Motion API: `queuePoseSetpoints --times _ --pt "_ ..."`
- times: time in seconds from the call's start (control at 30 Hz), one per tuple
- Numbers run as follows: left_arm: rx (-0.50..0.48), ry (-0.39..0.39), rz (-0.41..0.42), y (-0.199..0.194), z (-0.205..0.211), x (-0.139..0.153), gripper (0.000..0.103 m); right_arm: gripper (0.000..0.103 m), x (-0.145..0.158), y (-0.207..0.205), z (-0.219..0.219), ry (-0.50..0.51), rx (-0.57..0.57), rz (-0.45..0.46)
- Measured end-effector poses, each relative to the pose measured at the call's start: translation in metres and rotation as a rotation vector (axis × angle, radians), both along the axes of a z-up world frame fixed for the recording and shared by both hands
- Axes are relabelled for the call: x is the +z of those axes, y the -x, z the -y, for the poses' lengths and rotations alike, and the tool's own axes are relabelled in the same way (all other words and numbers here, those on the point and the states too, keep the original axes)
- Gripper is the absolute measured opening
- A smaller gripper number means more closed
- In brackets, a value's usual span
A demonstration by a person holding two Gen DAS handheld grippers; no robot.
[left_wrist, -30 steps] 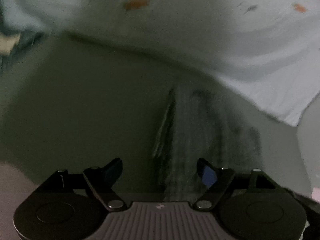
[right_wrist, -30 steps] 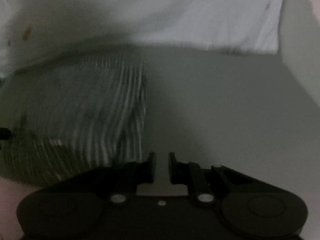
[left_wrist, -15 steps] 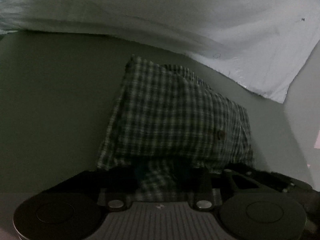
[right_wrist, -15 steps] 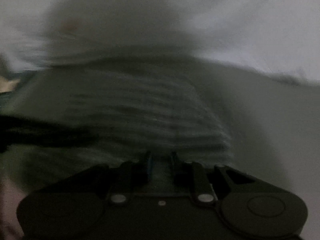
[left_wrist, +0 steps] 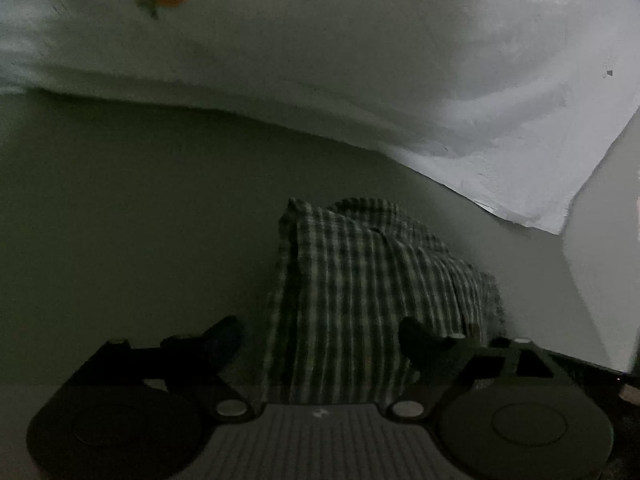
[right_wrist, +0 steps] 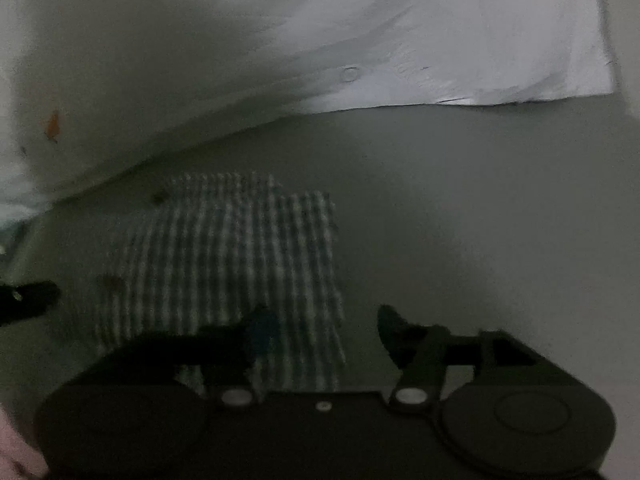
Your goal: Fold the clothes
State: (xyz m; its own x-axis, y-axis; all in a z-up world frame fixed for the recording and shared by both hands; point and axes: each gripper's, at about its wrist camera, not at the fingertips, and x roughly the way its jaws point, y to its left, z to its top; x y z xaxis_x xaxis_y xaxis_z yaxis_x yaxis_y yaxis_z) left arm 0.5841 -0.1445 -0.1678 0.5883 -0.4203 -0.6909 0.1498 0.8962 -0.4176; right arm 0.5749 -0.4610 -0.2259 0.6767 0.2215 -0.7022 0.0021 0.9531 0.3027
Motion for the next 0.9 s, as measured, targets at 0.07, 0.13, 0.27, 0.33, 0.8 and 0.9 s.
queuePoseSetpoints --times 0.07,0.13,0.27,0.33,0.8,0.9 --pt "-0.041 0.063 -0.031 -0.019 -0.004 -0.009 0.088 0.078 -0.008 -0.023 0.008 -0.078 0.06 -0.016" --pt "-0.067 0.122 -0.067 -0.04 -0.008 -0.018 0.089 0.081 -0.014 -0.043 0.012 -0.109 0.11 -0.028" --pt "-0.129 0.217 -0.108 -0.07 -0.012 -0.036 0.094 0.086 -0.016 -0.071 0.014 -0.106 0.222 -0.01" --pt "-0.153 0.28 -0.118 -0.081 -0.014 -0.042 0.093 0.086 -0.016 -0.081 0.013 -0.105 0.279 -0.005" --pt "-0.17 0.361 -0.007 -0.037 -0.01 0.009 0.021 0.01 0.042 -0.042 0.021 -0.265 0.292 0.083" --pt "-0.213 0.357 0.109 -0.011 0.003 0.05 0.02 0.01 0.085 0.001 0.035 -0.275 0.25 0.213"
